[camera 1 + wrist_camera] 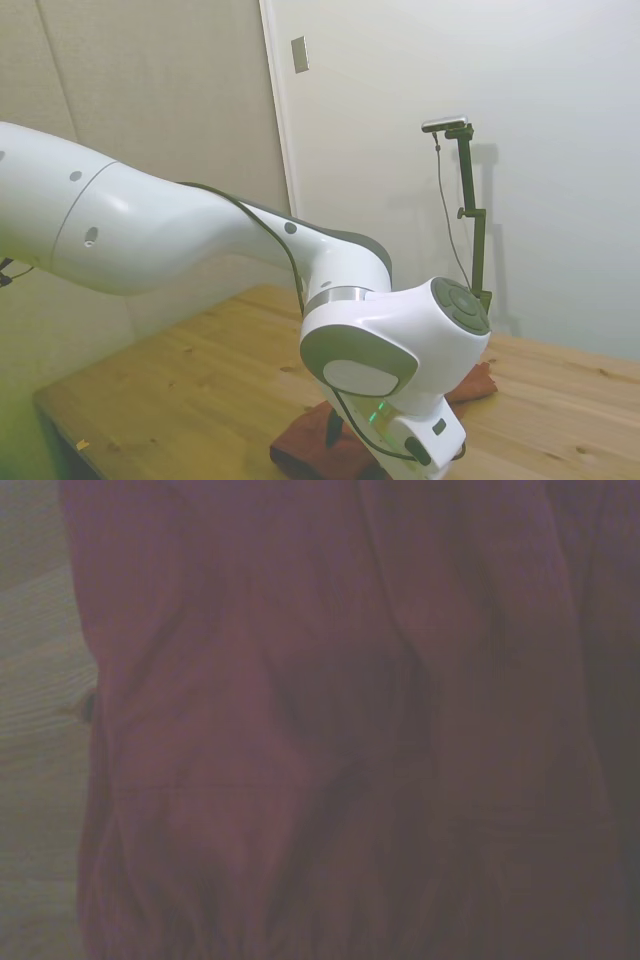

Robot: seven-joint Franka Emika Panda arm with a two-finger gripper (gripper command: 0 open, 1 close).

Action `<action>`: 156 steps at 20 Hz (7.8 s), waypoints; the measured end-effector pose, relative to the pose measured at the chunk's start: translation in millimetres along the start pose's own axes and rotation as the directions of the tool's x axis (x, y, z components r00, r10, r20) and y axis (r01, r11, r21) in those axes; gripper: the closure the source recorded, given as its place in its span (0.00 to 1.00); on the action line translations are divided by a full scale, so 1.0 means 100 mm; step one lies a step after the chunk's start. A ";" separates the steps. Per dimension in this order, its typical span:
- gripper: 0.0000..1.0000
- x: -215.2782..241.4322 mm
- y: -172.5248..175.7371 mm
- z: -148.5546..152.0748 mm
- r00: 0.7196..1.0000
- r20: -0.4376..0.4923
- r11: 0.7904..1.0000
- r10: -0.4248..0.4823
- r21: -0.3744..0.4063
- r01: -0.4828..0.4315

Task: Unfold the shorts

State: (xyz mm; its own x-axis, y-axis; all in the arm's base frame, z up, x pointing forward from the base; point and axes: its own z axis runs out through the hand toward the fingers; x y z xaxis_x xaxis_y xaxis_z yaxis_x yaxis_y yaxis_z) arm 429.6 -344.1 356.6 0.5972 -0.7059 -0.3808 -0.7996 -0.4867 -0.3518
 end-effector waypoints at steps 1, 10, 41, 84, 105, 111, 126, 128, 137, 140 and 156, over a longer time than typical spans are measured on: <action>1.00 0.00 0.00 0.00 1.000 0.000 1.000 0.000 0.000 0.000; 1.00 0.01 0.02 -0.02 1.000 -0.004 1.000 0.004 0.001 -0.004; 0.00 -1.83 -2.18 0.69 0.880 -0.044 0.774 -0.474 -0.498 0.392; 0.00 -0.28 -1.59 -0.11 0.835 -0.543 0.972 0.093 -0.132 -0.194; 1.00 0.63 -1.53 0.18 0.818 -0.458 0.937 0.348 0.188 -0.294; 1.00 0.65 -1.54 0.21 0.827 -0.453 0.943 0.333 0.187 -0.277; 1.00 0.68 -1.49 0.18 0.822 -0.455 0.939 0.342 0.191 -0.285; 1.00 0.69 -1.48 0.17 0.821 -0.455 0.938 0.345 0.194 -0.287; 1.00 0.67 -1.54 0.13 0.822 -0.440 0.931 0.360 0.233 -0.283; 1.00 0.60 -1.75 0.11 0.835 -0.432 0.934 0.342 0.250 -0.254; 1.00 -0.66 -3.71 1.09 0.939 -0.335 0.981 0.077 0.192 -0.012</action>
State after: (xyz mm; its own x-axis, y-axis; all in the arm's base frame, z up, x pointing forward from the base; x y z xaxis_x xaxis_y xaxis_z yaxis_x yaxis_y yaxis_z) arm 693.8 -60.3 419.2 0.4784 -0.8726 -0.0985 -0.7798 -0.3706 -0.5045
